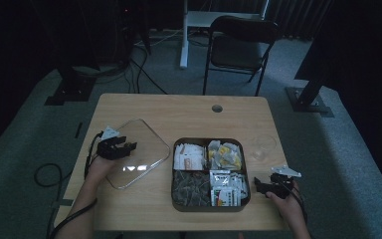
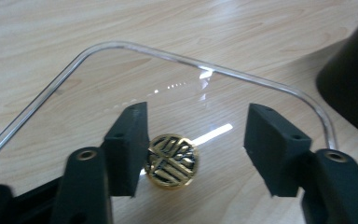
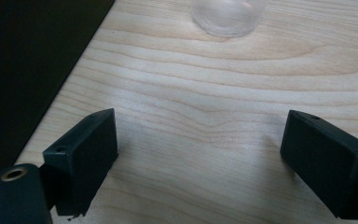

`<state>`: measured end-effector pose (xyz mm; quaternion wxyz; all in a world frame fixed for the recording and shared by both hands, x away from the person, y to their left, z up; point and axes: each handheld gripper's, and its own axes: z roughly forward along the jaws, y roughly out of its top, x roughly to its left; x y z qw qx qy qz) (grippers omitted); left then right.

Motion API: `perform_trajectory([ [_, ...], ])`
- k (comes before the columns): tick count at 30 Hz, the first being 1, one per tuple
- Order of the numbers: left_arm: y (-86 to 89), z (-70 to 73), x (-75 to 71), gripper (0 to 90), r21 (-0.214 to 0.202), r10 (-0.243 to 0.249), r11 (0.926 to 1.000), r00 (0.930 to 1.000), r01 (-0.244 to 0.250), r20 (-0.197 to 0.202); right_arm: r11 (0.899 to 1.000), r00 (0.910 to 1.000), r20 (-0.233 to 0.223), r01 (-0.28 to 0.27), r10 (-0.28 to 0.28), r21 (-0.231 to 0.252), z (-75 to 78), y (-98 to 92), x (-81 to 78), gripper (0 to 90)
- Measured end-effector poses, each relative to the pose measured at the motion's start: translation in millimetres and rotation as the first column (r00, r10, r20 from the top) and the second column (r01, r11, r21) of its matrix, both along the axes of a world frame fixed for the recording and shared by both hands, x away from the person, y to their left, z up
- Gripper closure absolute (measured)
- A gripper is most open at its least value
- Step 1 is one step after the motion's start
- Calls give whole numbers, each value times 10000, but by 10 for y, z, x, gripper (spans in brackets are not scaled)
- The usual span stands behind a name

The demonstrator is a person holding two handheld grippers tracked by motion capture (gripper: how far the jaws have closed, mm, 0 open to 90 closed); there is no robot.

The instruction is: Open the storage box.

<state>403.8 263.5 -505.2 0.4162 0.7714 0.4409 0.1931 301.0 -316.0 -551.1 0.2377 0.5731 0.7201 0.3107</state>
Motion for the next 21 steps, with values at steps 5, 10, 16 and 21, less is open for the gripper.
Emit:
perform_trajectory([
  [5, -84, 17, -88, 279, -540, -857, 9949, 9963, 856, 8, 10000, 10000, 0, 0, 0, 0, 0, 0, 1, 103],
  [10, -194, 24, -173, 185, -668, -1501, 9863, 9885, 1510, 187, 10000, 10000, -2, 0, 0, 2, 1, 0, 1, 103],
  [16, -299, 38, -278, 138, -529, -2157, 9747, 9758, 2173, 352, 10000, 10000, -2, 0, 0, 1, 0, 0, 1, 103],
  [21, -383, 31, -386, 75, -677, -2587, 9628, 9647, 2616, 484, 10000, 10000, -1, -1, 1, 2, 0, -1, 1, 103],
])
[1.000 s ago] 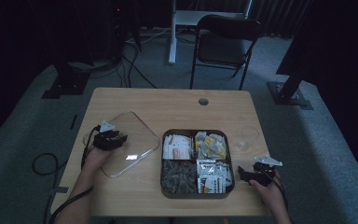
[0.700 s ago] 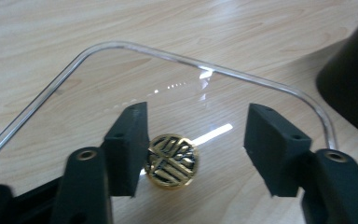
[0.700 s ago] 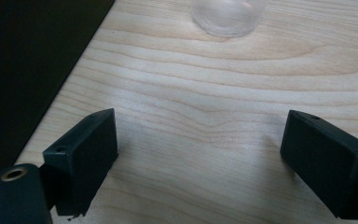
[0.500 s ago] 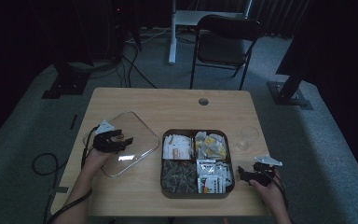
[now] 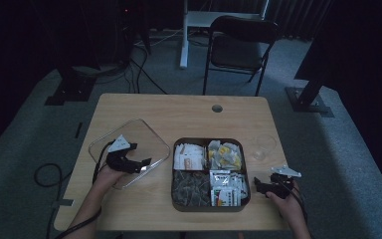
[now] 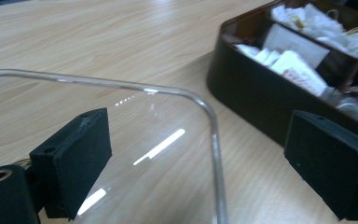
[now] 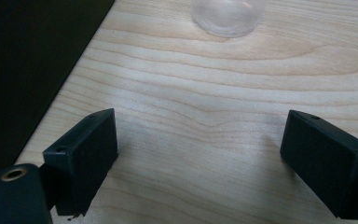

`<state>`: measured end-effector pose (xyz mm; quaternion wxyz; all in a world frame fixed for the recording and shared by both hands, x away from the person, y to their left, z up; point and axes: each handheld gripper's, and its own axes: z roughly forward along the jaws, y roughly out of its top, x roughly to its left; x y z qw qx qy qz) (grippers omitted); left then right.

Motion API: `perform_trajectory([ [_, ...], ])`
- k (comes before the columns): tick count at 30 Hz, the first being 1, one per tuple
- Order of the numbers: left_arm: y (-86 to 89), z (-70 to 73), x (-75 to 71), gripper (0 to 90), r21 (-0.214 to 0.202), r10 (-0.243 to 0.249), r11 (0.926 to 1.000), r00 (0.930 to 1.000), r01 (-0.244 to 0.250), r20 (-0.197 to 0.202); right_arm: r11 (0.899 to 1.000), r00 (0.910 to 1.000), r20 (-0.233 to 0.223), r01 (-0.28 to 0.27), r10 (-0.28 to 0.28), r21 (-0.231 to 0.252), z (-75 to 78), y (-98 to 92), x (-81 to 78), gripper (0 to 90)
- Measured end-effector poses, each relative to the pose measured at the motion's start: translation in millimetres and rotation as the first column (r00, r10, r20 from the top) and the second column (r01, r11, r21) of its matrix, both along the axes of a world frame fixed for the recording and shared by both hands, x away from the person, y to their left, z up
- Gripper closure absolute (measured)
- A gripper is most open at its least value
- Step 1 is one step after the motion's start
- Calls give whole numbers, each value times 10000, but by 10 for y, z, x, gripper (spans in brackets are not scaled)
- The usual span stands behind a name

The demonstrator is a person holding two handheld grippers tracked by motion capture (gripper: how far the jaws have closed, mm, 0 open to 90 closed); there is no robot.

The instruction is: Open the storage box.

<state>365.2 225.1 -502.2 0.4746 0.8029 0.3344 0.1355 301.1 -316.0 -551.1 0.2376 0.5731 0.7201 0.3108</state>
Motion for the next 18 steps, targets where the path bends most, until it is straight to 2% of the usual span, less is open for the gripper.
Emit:
perform_trajectory([
  [4, -94, -47, -111, 23, 164, -377, 9992, 9992, 375, 139, 10000, 10000, -2, 1, -1, 0, 0, 0, 0, 103],
  [8, -179, -97, -202, 15, 346, -833, 9959, 9965, 833, 2, 10000, 10000, -2, 1, -1, 1, 0, 0, 0, 103],
  [13, -278, -125, -309, 16, 605, -1836, 9812, 9830, 1830, 41, 10000, 10000, 2, 0, 0, 0, 0, 0, 0, 103],
  [18, -353, -131, -399, 16, 698, -2138, 9747, 9768, 2126, 111, 10000, 10000, 0, 1, -1, 0, 0, 0, 0, 103],
])
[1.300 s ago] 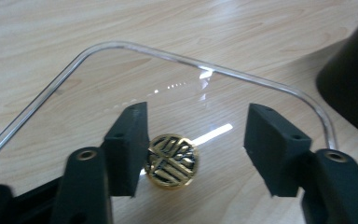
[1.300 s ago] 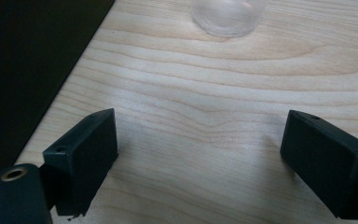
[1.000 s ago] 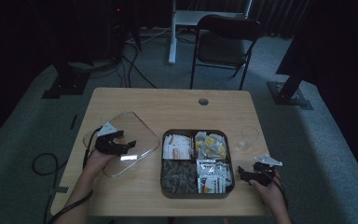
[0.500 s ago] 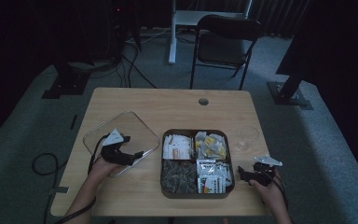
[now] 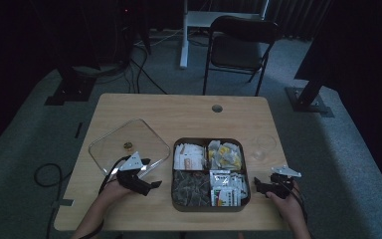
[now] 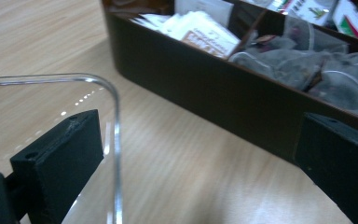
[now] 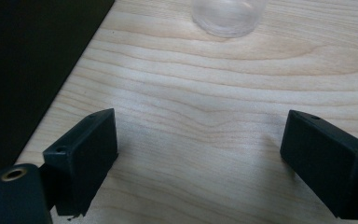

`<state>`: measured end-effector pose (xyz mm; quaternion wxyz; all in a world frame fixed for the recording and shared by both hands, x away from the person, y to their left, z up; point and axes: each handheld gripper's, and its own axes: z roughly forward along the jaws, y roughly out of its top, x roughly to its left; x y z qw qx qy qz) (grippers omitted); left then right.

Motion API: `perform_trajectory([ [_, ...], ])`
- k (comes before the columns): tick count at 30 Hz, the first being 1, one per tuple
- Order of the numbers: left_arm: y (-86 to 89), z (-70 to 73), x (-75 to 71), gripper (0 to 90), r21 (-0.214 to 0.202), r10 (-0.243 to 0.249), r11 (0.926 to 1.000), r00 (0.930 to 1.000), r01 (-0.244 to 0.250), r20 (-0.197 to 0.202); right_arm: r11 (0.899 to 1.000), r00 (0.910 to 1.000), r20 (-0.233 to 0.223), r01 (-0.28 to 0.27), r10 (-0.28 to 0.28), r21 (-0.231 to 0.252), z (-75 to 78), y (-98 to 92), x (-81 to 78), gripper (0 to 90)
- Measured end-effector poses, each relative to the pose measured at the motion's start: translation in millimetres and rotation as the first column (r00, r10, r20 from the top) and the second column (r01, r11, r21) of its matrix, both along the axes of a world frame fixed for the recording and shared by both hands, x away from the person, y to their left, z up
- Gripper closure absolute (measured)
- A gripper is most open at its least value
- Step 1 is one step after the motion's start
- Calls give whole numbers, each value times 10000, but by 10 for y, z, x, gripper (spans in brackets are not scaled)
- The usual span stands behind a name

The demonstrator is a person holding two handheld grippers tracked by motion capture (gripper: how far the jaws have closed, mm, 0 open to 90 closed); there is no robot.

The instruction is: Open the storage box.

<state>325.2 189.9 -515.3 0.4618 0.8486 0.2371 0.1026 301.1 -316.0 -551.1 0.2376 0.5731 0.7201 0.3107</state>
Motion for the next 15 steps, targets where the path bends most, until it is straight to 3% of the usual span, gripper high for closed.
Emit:
perform_trajectory([
  [5, -62, -9, -77, 16, 36, -125, 9999, 9999, 125, 81, 10000, 10000, 2, -1, 1, -1, 0, 0, 0, 103],
  [8, -107, -23, -129, 16, 137, -406, 9991, 9992, 407, -50, 10000, 10000, 1, 0, 0, 1, 0, 0, 0, 103],
  [11, -155, -45, -171, 17, 316, -868, 9956, 9949, 885, -513, 10000, 10000, 3, -2, 2, -3, 0, 0, 0, 103],
  [15, -207, -68, -227, 17, 470, -1044, 9932, 9934, 1066, -470, 10000, 10000, 4, -2, 2, 0, 0, 0, 0, 103],
])
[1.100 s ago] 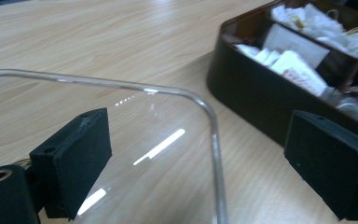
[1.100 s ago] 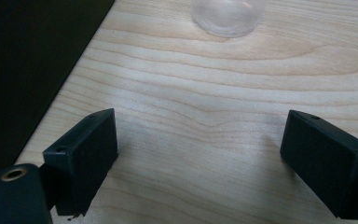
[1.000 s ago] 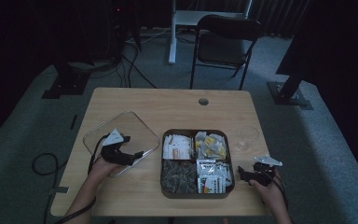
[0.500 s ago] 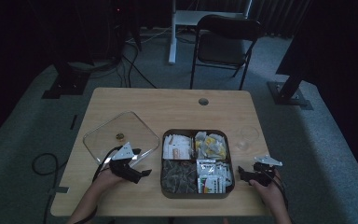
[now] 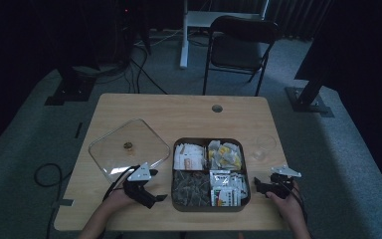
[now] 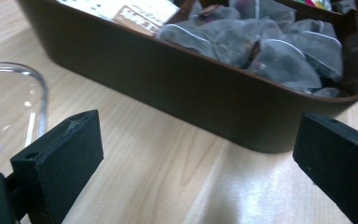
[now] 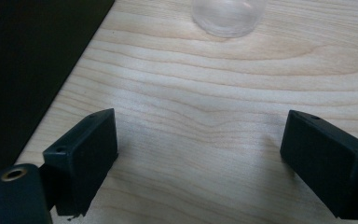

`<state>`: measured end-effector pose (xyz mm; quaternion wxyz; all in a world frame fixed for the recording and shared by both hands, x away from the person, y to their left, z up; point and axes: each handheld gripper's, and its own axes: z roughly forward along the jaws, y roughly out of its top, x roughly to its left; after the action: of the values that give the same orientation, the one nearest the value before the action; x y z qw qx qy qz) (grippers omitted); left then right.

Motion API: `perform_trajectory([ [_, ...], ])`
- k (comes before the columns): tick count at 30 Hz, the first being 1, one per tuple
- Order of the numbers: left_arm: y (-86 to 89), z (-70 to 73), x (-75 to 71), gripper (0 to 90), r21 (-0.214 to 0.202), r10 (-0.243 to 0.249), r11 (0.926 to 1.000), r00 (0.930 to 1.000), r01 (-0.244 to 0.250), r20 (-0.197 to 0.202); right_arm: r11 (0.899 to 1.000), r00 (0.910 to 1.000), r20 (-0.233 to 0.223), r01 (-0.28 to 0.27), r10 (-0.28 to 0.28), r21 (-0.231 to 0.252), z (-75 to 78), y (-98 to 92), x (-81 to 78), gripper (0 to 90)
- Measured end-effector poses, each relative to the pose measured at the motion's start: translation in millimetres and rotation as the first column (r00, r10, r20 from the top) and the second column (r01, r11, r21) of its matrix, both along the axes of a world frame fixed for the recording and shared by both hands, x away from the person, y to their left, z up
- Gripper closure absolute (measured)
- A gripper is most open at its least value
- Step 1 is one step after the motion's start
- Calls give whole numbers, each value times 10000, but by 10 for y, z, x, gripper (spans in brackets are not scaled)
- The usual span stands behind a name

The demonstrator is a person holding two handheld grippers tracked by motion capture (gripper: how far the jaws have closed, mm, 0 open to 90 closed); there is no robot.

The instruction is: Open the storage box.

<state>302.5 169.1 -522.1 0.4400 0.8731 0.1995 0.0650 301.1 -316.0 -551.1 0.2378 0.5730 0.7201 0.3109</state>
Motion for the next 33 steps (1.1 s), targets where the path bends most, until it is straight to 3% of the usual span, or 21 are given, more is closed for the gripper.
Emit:
perform_trajectory([
  [8, -39, -44, -100, 17, 158, -36, 9999, 9999, 34, 143, 10000, 10000, -1, 2, -2, -1, 0, 0, 0, 103],
  [11, -68, -82, -141, 17, 500, 13, 9987, 10000, -17, 89, 10000, 10000, -4, 3, -3, -2, 0, 1, 0, 103],
  [18, -117, -145, -189, 16, 866, -83, 9962, 9999, 89, -76, 10000, 10000, 6, -59, 59, -8, 0, 1, -1, 103],
  [21, -133, -192, -206, 16, 1238, -69, 9923, 10000, 72, -31, 10000, 10000, 1, -57, 57, -3, 1, 1, -1, 103],
  [28, -150, -238, -211, 16, 1579, -40, 9875, 10000, 35, 30, 10000, 10000, 1, -57, 57, -1, 0, 1, -1, 103],
  [30, -168, -249, -223, 17, 1849, -168, 9826, 9998, 154, 60, 10000, 10000, 1, -58, 58, -2, 0, 1, -1, 103],
  [33, -173, -249, -231, 17, 1933, -312, 9807, 9995, 300, 30, 10000, 10000, 1, -58, 58, -3, 0, 1, -1, 103],
])
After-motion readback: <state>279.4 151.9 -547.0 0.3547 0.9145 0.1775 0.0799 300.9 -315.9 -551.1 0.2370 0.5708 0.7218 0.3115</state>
